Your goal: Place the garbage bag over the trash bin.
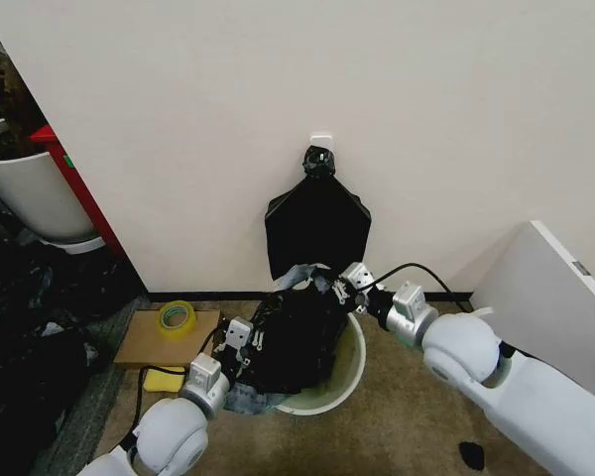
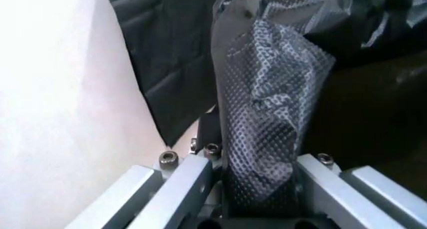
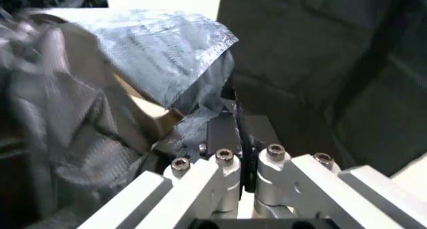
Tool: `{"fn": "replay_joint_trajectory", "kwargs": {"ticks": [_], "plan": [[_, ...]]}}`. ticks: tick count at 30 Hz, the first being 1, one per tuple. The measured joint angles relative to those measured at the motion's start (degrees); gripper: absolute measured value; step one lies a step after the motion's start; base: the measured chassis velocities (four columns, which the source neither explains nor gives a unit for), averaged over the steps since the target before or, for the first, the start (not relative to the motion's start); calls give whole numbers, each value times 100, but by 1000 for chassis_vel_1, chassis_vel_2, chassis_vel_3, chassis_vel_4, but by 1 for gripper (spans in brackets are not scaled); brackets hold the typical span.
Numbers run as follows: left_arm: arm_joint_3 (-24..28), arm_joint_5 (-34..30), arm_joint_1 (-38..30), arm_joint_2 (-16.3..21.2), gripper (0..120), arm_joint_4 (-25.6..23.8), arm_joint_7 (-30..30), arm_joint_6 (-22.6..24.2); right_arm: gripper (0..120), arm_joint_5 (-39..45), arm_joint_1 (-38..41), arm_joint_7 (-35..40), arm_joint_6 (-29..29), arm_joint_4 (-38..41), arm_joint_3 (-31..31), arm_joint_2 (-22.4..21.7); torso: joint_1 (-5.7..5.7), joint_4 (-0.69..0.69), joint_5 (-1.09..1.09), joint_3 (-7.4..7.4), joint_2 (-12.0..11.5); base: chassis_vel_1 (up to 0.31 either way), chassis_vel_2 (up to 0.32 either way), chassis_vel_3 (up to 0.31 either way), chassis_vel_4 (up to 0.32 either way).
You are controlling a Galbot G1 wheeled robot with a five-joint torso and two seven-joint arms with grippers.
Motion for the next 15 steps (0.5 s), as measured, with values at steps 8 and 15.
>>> {"fn": "replay_joint_trajectory", "kwargs": {"ticks": [8,15], "plan": [[-112,212,107,33,1,51,19,-175,0,62,-208,-5,-104,-243,314,-235,0,0,0,0,0,0,0,0,0],[-133,4,23,-70,1,126,-207,-102,0,266,-369,-106,-211,-201,464,-466,0,0,0,0,0,0,0,0,0]]}}
